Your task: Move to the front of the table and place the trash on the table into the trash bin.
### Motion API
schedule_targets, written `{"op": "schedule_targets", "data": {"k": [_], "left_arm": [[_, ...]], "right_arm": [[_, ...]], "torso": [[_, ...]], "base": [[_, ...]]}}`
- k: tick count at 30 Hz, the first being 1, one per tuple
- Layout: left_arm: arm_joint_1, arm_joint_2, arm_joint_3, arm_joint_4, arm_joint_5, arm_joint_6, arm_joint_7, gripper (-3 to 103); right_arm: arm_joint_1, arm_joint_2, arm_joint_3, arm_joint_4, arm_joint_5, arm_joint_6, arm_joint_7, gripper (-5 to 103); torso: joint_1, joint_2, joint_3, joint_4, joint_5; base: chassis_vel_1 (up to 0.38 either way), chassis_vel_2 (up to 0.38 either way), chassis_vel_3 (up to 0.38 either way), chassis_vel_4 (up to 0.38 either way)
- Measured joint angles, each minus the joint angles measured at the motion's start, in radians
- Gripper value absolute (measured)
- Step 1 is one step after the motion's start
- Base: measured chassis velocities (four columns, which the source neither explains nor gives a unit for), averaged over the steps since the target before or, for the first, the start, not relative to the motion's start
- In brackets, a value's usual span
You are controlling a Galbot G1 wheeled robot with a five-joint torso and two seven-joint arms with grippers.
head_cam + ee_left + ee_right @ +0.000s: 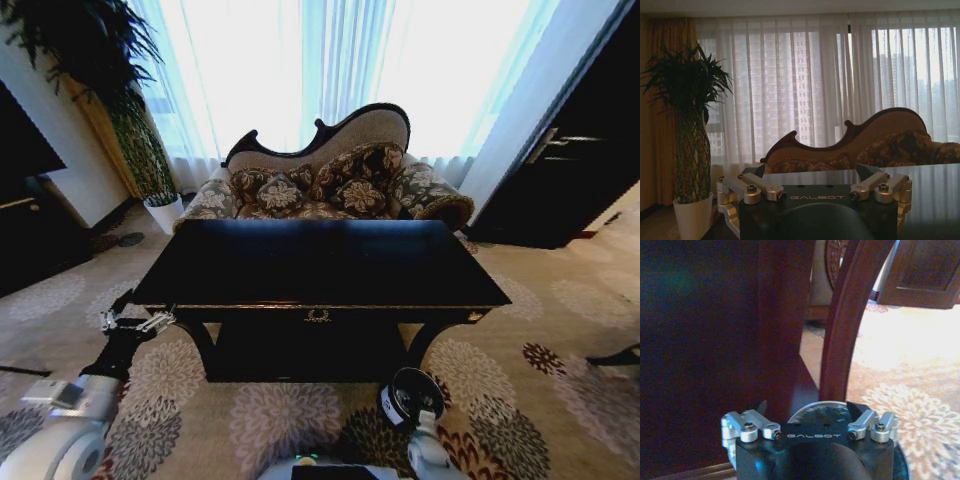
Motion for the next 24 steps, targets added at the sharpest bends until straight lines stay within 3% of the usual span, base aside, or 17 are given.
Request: {"op": "schedule_targets", "data": {"k": [4,14,24], "left_arm": [[0.0,0.0,0.0,0.0,0.0,0.0,0.0,100],[0.0,0.0,0.0,0.0,0.0,0.0,0.0,100],[0.0,0.0,0.0,0.0,0.0,0.0,0.0,100]], "right_arm": [[-0.109,0.021,0.05,0.18,0.033,0.01,-0.061,99],[-0.342,0.036,0.177,0.608,0.084,0.018,-0.087,100],[-0.417,0.019,0.285,0.86,0.14,-0.022,-0.115,100]], "torso": [[0.0,0.0,0.0,0.0,0.0],[0.0,0.0,0.0,0.0,0.0002],[0.0,0.0,0.0,0.0001,0.0001]], "base": [[0.0,0.0,0.0,0.0],[0.0,0.0,0.0,0.0],[0.0,0.0,0.0,0.0]]}}
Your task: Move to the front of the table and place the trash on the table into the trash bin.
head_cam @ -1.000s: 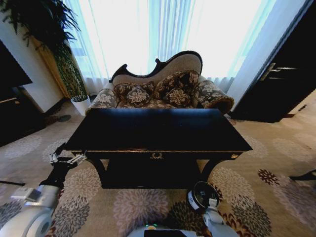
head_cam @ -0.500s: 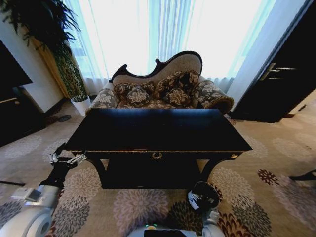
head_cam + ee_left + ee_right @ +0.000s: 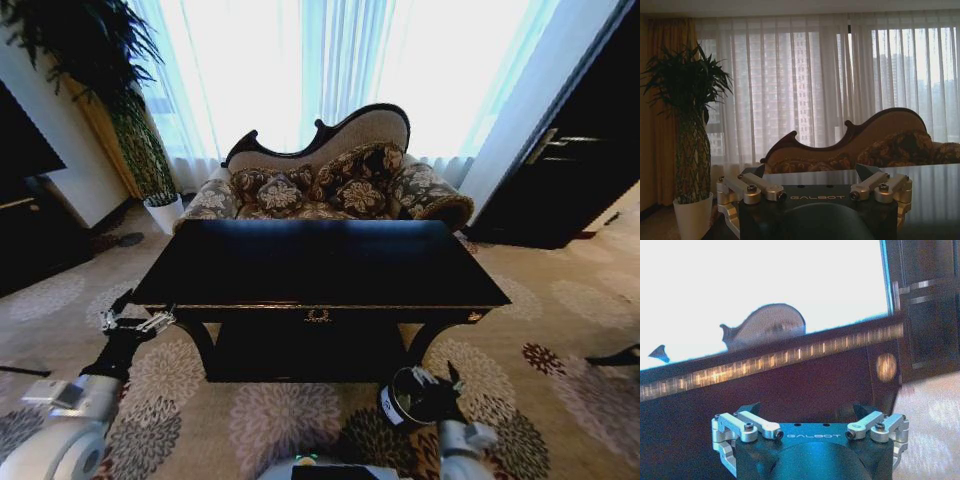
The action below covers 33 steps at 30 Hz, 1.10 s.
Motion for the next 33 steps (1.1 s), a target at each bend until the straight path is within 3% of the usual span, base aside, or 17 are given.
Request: {"op": "schedule_targets", "data": {"k": [9,20,33], "left_arm": [[0.0,0.0,0.0,0.0,0.0,0.0,0.0,100],[0.0,0.0,0.0,0.0,0.0,0.0,0.0,100],[0.0,0.0,0.0,0.0,0.0,0.0,0.0,100]], "right_arm": [[0.001,-0.063,0.067,0.086,-0.066,0.014,-0.017,100],[0.103,-0.235,0.083,0.216,-0.045,-0.105,-0.012,100],[0.099,-0.234,0.055,0.233,-0.044,-0.124,-0.026,100]], "torso": [[0.0,0.0,0.0,0.0,0.0001],[0.0,0.0,0.0,0.0002,0.0],[0.0,0.0,0.0,0.0001,0.0]], "base": [[0.0,0.0,0.0,0.0],[0.0,0.0,0.0,0.0],[0.0,0.0,0.0,0.0]]}}
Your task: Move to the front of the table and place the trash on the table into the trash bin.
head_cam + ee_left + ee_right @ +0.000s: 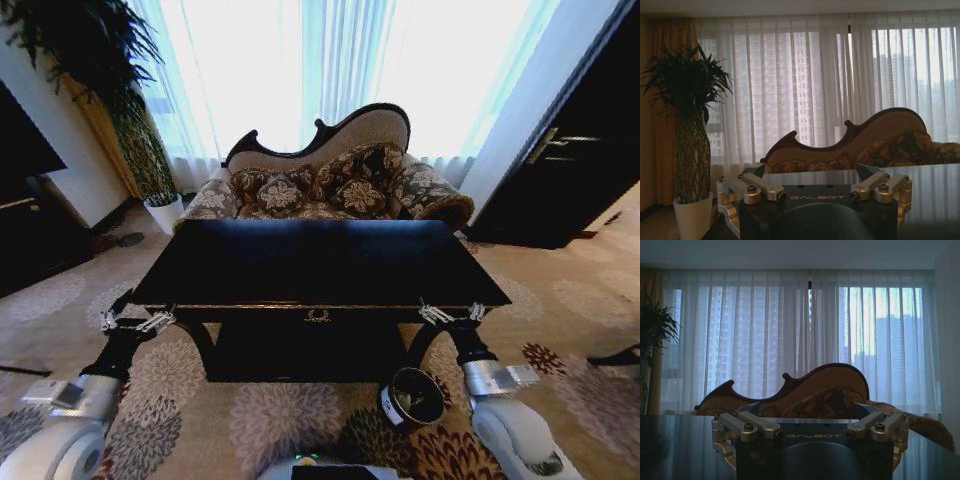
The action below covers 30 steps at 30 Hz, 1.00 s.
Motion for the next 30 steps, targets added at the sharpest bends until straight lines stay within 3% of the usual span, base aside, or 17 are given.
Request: {"op": "schedule_targets", "data": {"k": [30], "left_arm": [[0.0,0.0,0.0,0.0,0.0,0.0,0.0,100]], "right_arm": [[-0.001,0.003,-0.001,-0.004,0.001,0.001,0.0,100]], "torso": [[0.0,0.0,0.0,0.0,0.0]], "base": [[0.016,-0.015,-0.014,0.017]]}}
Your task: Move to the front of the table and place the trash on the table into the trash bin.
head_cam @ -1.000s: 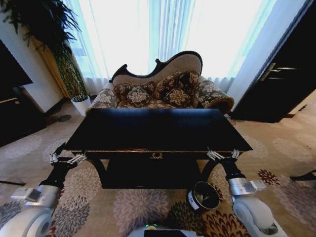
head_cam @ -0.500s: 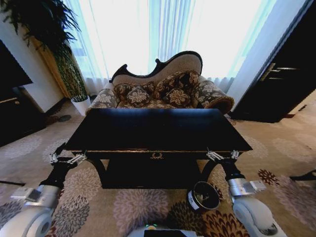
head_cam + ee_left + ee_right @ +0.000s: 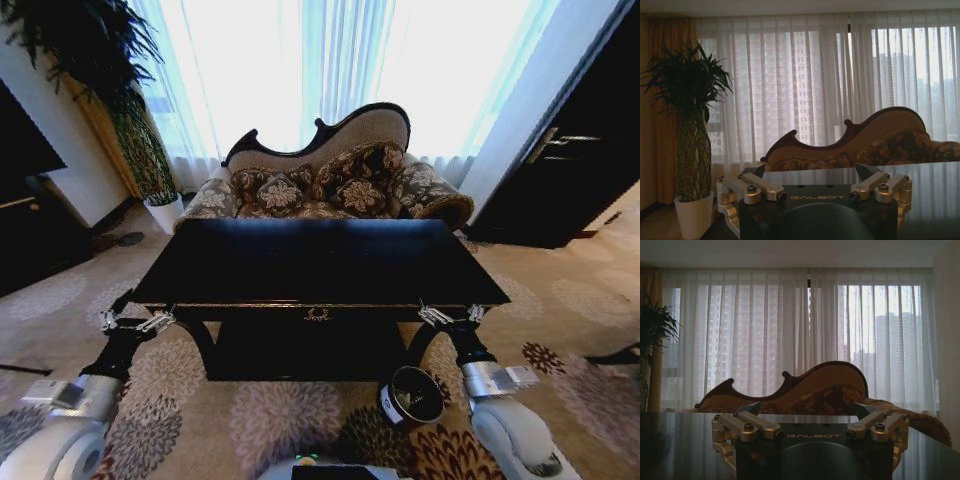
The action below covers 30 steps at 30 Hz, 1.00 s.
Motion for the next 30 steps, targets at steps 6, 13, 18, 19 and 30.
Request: {"op": "schedule_targets", "data": {"k": [6,13,18,19,30], "left_arm": [[0.0,0.0,0.0,0.0,0.0,0.0,0.0,100],[0.0,0.0,0.0,0.0,0.0,0.0,0.0,100],[0.0,0.0,0.0,0.0,0.0,0.0,0.0,100],[0.0,0.0,0.0,0.0,0.0,0.0,0.0,100],[0.0,0.0,0.0,0.0,0.0,0.0,0.0,100]], "right_arm": [[0.0,0.0,0.0,-0.001,0.0,0.0,0.0,100],[0.0,0.0,0.0,-0.001,0.0,0.001,0.0,100],[0.0,0.0,0.0,-0.001,0.0,0.001,0.0,100],[0.0,0.0,0.0,-0.001,0.0,0.001,0.0,100],[0.0,0.0,0.0,-0.001,0.0,0.002,0.001,100]], "torso": [[0.0,0.0,0.0,0.0,0.0002],[-0.001,0.0,0.0,-0.0001,0.0002],[-0.001,0.0,0.0,-0.0001,-0.0003],[-0.001,0.0,0.0,0.0,-0.0001],[0.0,0.0,0.0,0.0,0.0002]], "base": [[0.184,-0.174,-0.19,0.201],[0.255,-0.255,-0.262,0.247],[0.27,-0.276,-0.252,0.254],[0.24,-0.234,-0.243,0.248],[0.245,-0.242,-0.236,0.232]]}}
